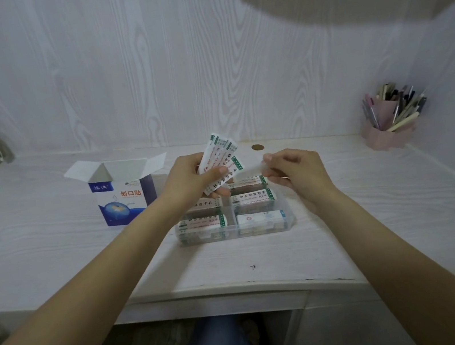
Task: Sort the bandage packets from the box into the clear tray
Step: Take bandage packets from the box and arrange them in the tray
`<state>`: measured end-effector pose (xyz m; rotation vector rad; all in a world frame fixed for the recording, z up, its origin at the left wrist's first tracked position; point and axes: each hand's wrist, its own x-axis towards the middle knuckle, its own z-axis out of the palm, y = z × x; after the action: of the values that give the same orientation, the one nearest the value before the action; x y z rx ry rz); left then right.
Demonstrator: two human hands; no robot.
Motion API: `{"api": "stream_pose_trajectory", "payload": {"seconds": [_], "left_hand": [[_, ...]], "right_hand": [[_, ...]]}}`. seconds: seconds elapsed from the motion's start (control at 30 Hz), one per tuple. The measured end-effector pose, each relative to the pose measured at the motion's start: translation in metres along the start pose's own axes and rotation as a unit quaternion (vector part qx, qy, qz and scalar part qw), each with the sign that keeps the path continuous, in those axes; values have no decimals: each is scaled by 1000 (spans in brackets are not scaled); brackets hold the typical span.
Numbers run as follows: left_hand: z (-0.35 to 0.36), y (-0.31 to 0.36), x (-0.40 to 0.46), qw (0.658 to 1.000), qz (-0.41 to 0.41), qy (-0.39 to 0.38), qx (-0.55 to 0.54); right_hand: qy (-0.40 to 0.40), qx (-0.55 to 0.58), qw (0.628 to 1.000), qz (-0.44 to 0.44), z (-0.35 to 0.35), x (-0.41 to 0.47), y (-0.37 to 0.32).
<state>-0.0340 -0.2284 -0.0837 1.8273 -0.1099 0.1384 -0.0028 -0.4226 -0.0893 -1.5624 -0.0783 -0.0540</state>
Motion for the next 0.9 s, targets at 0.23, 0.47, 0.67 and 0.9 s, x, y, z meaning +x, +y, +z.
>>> {"api": "stream_pose_trajectory", "payload": {"seconds": [0.23,0.47,0.67,0.9], "left_hand": [[1,1,1,1000,-7,24,-16],[-1,-1,2,999,-16,27,-11],[-3,-3,2,999,-22,26,-21],[-3,-4,2,999,-19,22,-24]], "right_hand": [[-13,-179,983,-47,-4,6,17],[-43,-406,906,-115,11,6,22],[-62,-533,832,-139,19,4,23],[-82,-535,833,-119,21,0,19]]}}
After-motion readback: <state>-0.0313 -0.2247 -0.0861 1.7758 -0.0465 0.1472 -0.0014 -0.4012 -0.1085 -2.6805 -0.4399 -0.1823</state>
